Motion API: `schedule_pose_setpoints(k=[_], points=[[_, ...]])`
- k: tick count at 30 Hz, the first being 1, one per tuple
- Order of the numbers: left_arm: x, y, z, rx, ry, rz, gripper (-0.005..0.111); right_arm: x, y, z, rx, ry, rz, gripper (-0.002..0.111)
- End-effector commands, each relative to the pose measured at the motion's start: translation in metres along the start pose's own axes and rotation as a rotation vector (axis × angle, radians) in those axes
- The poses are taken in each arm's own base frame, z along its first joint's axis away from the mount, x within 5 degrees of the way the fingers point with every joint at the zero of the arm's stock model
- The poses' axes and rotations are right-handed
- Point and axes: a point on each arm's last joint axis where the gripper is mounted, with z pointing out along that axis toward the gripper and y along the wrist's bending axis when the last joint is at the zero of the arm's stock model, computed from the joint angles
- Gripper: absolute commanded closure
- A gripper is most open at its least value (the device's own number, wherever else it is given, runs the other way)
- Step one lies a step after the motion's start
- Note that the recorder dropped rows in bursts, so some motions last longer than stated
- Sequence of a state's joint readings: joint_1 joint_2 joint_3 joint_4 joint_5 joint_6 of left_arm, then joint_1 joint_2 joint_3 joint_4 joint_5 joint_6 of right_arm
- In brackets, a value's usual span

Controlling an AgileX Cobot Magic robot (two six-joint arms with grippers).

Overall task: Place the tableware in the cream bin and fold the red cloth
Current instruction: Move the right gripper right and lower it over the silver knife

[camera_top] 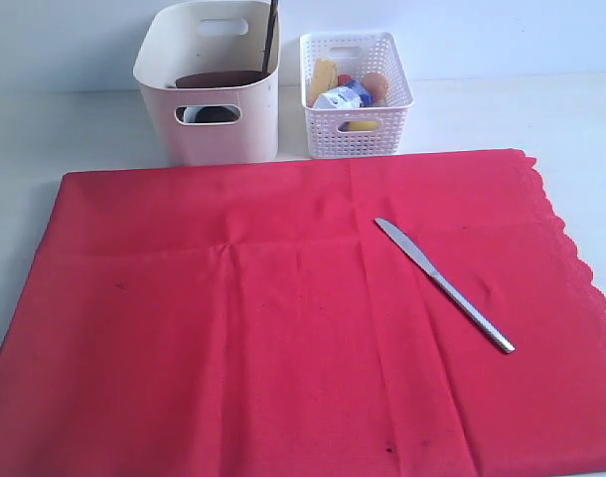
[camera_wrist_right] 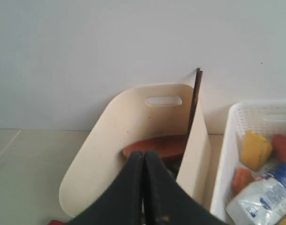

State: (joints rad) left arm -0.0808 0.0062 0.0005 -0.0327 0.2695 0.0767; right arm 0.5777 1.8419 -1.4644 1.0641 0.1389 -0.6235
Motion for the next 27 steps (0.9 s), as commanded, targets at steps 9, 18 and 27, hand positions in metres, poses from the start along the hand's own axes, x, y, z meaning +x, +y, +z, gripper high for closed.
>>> schedule_pose_setpoints(k=[9, 18, 27], points=[[-0.001, 0.0, -0.001, 0.001, -0.009, -0.012, 0.106, 0.071, -0.038, -0.091, 0.203, 0.071, -0.163, 0.108], [-0.001, 0.0, -0.001, 0.001, -0.009, -0.012, 0.106, 0.13, -0.046, -0.126, 0.109, 0.35, -0.306, 0.108], [-0.001, 0.0, -0.001, 0.001, -0.009, -0.012, 0.106, 0.167, -0.06, -0.138, 0.138, 0.554, -0.317, 0.093]])
